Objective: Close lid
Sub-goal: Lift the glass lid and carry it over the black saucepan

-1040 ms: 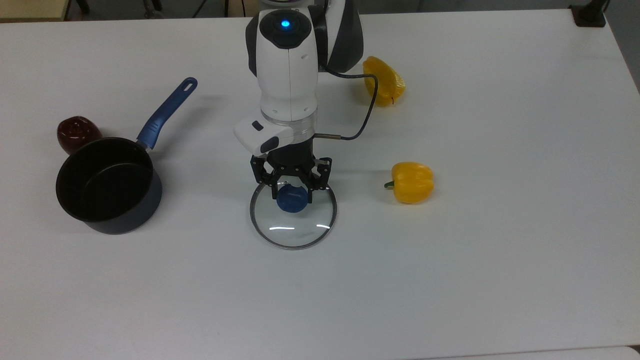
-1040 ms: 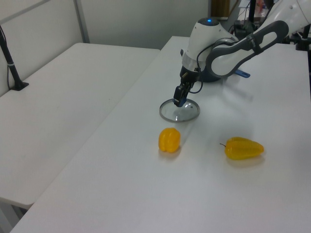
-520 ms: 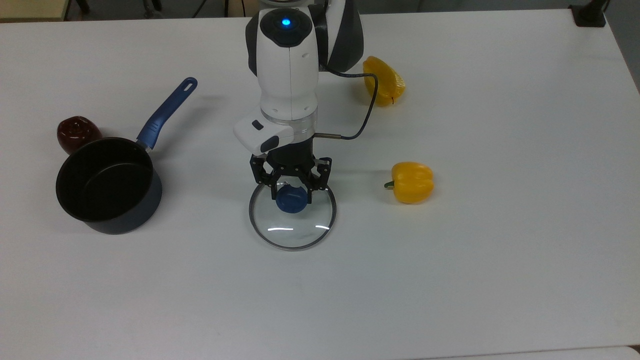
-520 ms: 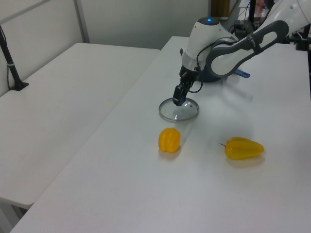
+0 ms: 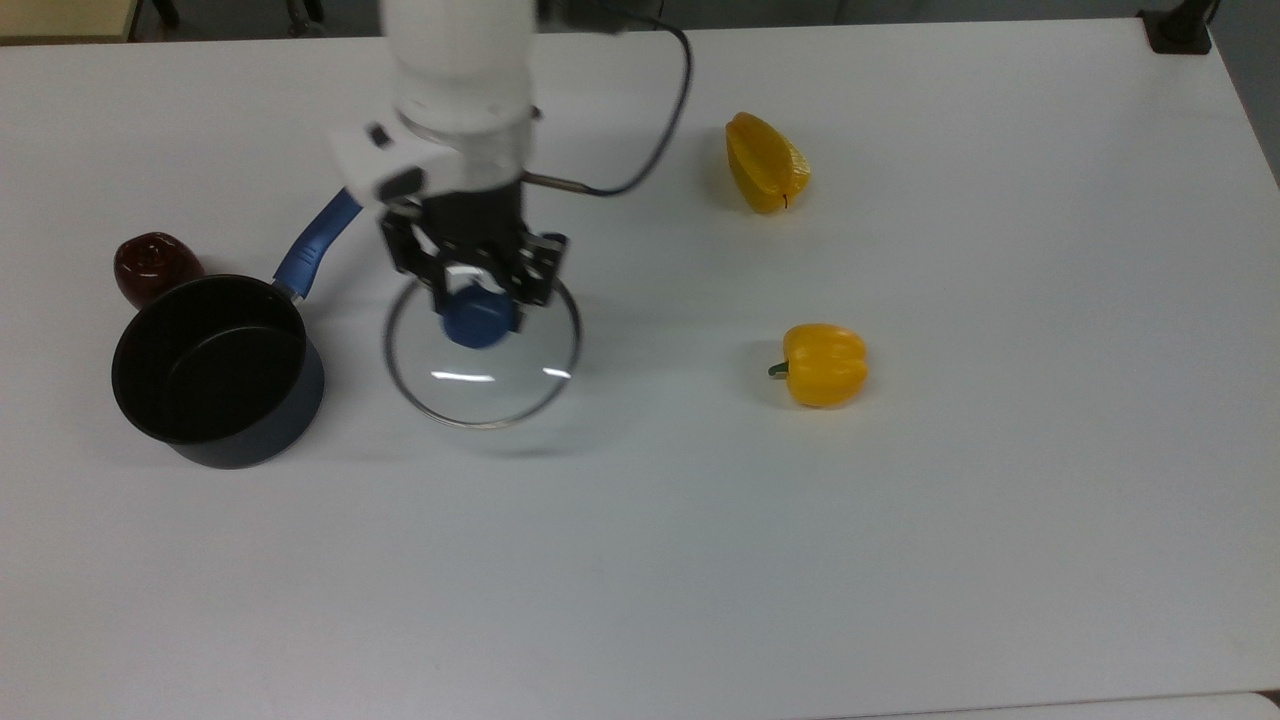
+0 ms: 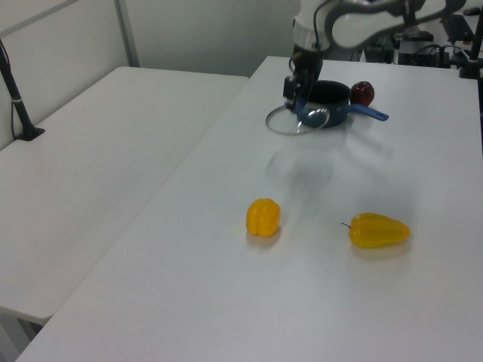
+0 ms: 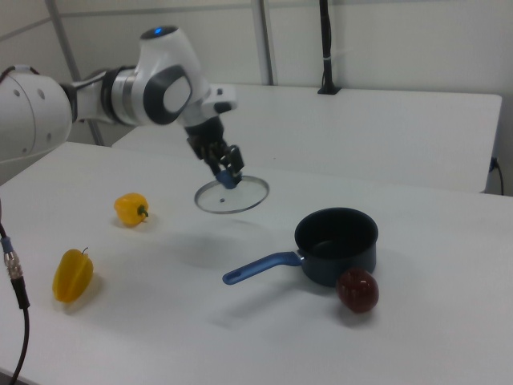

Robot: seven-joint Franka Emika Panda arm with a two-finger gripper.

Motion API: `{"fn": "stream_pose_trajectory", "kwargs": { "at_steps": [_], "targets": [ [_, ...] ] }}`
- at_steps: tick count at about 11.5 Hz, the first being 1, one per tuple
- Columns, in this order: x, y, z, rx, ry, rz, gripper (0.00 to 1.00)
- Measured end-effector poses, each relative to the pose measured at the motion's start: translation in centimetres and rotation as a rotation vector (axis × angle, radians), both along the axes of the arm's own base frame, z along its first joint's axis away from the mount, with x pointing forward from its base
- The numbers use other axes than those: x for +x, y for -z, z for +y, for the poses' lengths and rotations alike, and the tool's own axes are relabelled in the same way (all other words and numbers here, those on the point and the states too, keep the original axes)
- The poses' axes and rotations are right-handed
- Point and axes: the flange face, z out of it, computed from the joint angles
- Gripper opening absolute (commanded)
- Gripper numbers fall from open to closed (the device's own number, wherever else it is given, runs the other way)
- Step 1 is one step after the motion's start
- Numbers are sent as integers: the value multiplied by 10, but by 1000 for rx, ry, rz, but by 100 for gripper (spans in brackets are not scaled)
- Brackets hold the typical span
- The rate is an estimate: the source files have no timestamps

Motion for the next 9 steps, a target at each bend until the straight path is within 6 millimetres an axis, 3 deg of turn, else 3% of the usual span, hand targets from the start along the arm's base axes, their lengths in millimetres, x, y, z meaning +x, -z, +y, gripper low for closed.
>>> {"fn": "stream_pose_trajectory", "kwargs": {
  "at_steps": [1, 3, 6, 9],
  "targets": [
    [-1, -17, -29, -3, 43, 6, 39],
    [-2, -31, -81, -12, 90, -8, 39],
    [-11, -29, -157, -40, 78, 6, 39],
    [-13, -16, -212, -59, 91, -31, 39]
  ]
}}
